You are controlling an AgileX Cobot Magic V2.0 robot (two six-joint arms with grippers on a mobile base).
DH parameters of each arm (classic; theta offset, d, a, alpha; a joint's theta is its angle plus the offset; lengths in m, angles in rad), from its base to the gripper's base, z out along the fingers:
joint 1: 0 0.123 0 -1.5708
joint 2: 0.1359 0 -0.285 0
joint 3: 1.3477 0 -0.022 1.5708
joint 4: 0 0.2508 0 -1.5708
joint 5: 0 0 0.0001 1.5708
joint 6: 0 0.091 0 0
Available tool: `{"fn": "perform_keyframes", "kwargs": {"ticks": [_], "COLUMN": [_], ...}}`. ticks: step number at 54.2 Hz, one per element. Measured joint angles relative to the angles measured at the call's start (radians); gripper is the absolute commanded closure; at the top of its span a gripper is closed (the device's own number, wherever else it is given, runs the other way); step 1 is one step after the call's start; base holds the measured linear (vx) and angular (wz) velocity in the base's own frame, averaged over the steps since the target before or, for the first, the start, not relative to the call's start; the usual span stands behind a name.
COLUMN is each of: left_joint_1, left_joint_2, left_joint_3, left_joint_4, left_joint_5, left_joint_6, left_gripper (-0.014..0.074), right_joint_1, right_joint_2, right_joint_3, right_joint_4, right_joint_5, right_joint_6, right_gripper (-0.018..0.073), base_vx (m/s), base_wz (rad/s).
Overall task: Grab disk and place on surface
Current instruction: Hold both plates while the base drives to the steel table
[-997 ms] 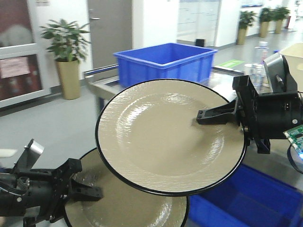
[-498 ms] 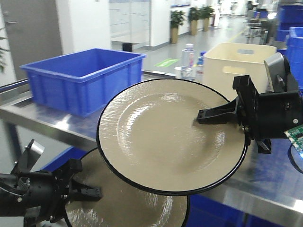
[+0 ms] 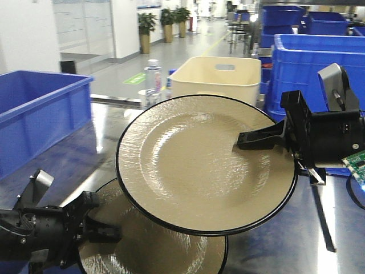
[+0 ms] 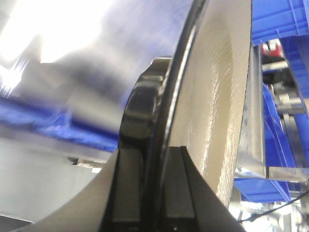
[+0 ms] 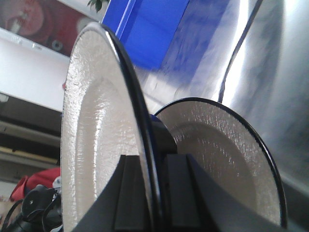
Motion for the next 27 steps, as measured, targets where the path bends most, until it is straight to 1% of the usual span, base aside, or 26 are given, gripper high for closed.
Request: {"fn": "perform_keyframes", "kwargs": {"ticks": [27], "left_joint_1": [0.0], "left_joint_2": [0.0], "left_joint_3": [0.0], "left_joint_4": [0.0], "left_joint_5": [0.0], "left_joint_6": [0.0], "left_gripper": [0.0595], "right_joint_1": [0.0], "right_joint_2": [0.0], "right_joint_3": [0.0], "right_joint_4": [0.0], "right_joint_5": [0.0], "right_joint_6": [0.0], "right_gripper": [0.0567], "base_vx": [0.24], "base_wz": [-0.39]}}
